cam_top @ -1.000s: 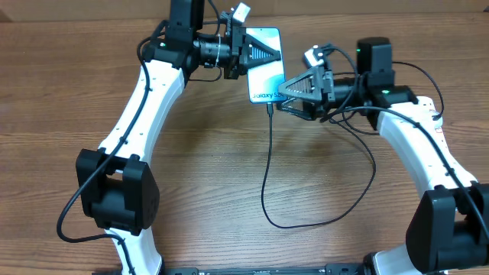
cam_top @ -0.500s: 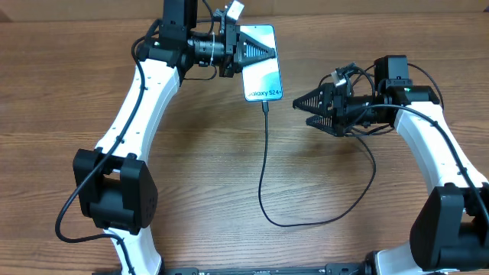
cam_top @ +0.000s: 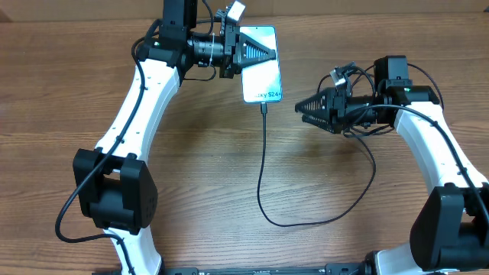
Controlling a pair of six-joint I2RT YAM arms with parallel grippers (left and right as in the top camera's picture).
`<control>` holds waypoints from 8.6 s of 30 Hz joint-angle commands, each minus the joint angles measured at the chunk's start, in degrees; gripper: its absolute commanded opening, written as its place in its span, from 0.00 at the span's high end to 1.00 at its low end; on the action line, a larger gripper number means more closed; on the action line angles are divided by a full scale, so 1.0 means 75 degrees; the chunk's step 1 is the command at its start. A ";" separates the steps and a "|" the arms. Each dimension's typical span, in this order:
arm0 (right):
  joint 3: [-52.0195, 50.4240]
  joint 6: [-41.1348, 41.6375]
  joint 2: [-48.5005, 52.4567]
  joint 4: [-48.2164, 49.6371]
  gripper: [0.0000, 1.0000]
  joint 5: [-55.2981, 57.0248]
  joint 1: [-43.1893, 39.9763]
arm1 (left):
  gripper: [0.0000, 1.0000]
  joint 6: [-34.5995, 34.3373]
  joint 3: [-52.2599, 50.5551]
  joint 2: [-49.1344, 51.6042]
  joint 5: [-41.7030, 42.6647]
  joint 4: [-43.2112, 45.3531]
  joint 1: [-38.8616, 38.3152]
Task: Plug charger to phone and switch on socket
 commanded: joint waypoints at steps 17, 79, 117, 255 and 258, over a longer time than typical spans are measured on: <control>0.0067 -0.2981 -0.0108 -0.1941 0.74 -0.2206 0.0216 | 0.96 0.0236 0.0041 -0.0090 0.0391 0.0090 -0.0009; 0.0067 -0.2917 -0.0108 -0.1486 0.15 -0.2471 0.0440 | 0.96 0.0490 0.0041 -0.0090 0.0525 -0.0020 -0.0195; 0.0067 -0.2273 -0.0108 -0.0615 0.39 -0.3104 0.0991 | 0.96 0.0463 0.0041 -0.0090 0.0764 -0.0023 -0.0315; 0.0067 0.3713 -0.0108 0.5485 0.60 -0.1716 0.1151 | 0.96 0.1891 0.0041 -0.0090 -0.0221 -0.2311 -0.0519; 0.0067 0.3713 -0.0105 0.5458 0.68 -0.1716 0.1151 | 0.96 0.1891 0.0041 -0.0090 -0.0221 -0.2302 -0.0522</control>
